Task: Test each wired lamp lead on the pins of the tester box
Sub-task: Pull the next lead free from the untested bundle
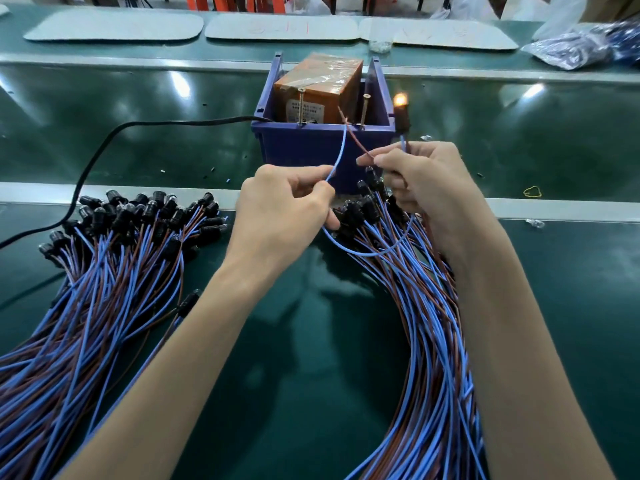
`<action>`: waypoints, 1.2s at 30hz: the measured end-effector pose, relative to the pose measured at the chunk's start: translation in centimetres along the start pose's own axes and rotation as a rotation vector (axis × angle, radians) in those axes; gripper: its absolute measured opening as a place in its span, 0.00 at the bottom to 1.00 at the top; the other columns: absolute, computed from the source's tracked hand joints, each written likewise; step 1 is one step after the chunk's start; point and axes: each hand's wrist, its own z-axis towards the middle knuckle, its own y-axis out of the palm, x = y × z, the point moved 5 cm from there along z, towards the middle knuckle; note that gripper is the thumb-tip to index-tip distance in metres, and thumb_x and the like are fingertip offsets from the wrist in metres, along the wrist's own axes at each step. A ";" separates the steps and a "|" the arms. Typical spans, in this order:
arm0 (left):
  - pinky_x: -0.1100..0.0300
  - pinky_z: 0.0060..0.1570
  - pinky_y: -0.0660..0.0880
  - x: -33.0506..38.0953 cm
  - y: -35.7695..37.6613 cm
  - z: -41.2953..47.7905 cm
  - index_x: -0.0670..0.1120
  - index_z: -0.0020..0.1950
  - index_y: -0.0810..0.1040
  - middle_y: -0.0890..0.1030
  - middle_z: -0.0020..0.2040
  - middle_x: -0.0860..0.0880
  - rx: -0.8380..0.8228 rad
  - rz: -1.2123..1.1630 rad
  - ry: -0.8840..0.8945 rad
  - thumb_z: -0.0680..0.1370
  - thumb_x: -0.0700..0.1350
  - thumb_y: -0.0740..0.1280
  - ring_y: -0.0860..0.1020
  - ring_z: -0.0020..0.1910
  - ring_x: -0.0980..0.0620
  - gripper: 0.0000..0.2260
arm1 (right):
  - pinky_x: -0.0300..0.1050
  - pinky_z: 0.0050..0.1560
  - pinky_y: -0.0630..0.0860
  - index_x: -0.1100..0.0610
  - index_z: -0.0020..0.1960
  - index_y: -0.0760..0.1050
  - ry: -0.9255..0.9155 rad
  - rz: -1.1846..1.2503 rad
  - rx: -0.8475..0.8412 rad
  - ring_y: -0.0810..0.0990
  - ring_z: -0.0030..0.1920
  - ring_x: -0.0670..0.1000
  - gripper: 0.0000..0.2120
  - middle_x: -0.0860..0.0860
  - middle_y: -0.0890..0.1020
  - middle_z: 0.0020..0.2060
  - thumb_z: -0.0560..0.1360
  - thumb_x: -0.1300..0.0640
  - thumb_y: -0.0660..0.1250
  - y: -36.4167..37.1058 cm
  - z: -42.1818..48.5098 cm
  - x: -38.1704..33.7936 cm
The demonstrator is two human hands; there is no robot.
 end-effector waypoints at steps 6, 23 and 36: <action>0.60 0.38 0.75 1.1 1.0 -0.7 0.62 0.42 0.81 0.85 0.36 0.55 -0.127 -0.054 0.051 0.78 0.43 0.63 0.74 0.21 0.56 0.15 | 0.29 0.23 0.62 0.54 0.39 0.80 -0.081 -0.107 -0.100 0.69 0.21 0.40 0.12 0.45 0.77 0.22 0.79 0.60 0.63 1.2 -0.6 -0.7; 0.54 0.39 0.66 0.3 -2.0 -0.3 0.48 0.58 0.78 0.71 0.35 0.44 -0.063 1.092 0.057 0.76 0.47 0.59 0.70 0.40 0.40 0.14 | 0.29 0.22 0.63 0.56 0.44 0.81 -0.055 -0.109 0.082 0.67 0.20 0.40 0.22 0.48 0.77 0.26 0.82 0.45 0.54 -2.2 -0.6 -1.6; 0.54 0.38 0.81 1.0 7.0 -11.3 0.41 0.30 0.77 0.77 0.22 0.52 -1.279 0.955 0.241 0.71 0.50 0.57 0.76 0.29 0.55 0.17 | 0.32 0.35 0.79 0.64 0.39 0.80 0.083 -0.408 -0.288 0.79 0.29 0.42 0.08 0.49 0.82 0.27 0.70 0.59 0.74 -1.3 -1.0 0.8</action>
